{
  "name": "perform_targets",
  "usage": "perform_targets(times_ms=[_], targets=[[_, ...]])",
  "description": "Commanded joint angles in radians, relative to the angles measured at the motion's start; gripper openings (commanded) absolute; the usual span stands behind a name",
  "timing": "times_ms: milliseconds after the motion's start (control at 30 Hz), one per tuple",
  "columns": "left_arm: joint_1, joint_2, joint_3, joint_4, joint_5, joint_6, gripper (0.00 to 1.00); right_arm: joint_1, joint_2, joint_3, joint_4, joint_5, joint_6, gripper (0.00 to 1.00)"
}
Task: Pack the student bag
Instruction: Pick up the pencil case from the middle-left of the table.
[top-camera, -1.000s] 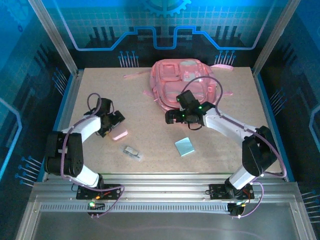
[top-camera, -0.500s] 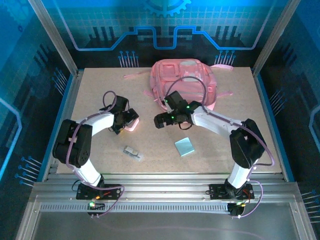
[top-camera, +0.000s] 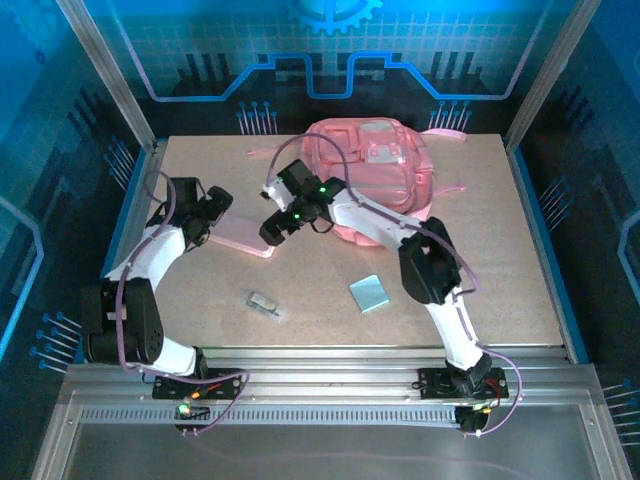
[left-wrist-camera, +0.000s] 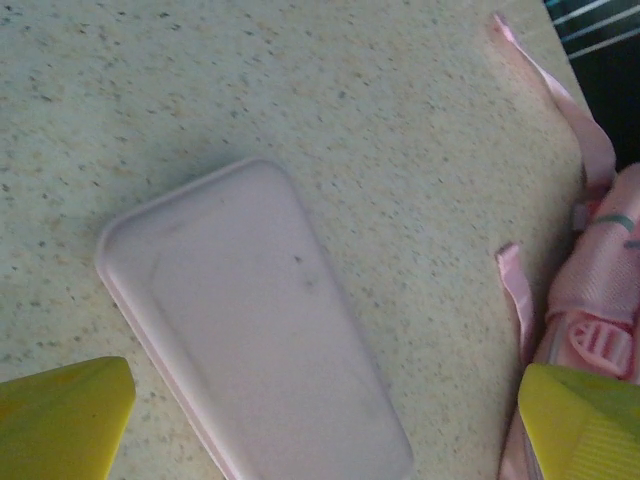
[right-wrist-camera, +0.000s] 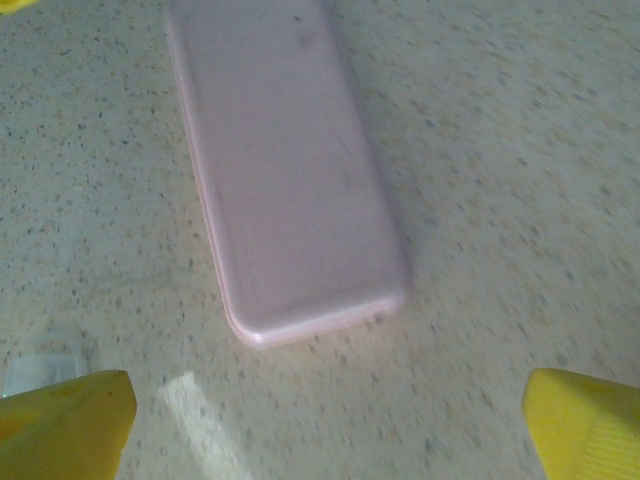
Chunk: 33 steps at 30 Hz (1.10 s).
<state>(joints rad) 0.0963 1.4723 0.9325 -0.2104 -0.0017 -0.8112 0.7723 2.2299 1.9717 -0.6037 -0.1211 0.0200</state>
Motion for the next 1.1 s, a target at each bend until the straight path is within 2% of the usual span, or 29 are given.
perform_targets(times_ms=[0, 133, 367, 500, 633, 1067], targets=[[0.043, 0.072, -0.001, 0.041, 0.028, 0.002, 0.99, 0.022, 0.122, 0.154, -0.094, -0.061, -0.064, 1.00], [0.069, 0.171, 0.041, 0.061, 0.011, 0.013, 0.99, 0.039, 0.238, 0.293, -0.111, -0.050, -0.074, 1.00], [0.079, 0.302, 0.101, 0.073, 0.067, 0.002, 0.99, 0.043, 0.397, 0.481, -0.167, -0.013, -0.076, 1.00], [0.065, 0.316, 0.075, 0.120, 0.113, -0.030, 0.99, 0.050, 0.411, 0.487, -0.175, -0.041, -0.097, 1.00], [0.021, 0.321, 0.061, 0.140, 0.117, -0.057, 0.98, 0.069, 0.413, 0.482, -0.206, -0.011, -0.126, 1.00], [-0.011, 0.282, 0.012, 0.164, 0.130, -0.104, 0.98, 0.130, 0.479, 0.487, -0.217, 0.262, -0.150, 1.00]])
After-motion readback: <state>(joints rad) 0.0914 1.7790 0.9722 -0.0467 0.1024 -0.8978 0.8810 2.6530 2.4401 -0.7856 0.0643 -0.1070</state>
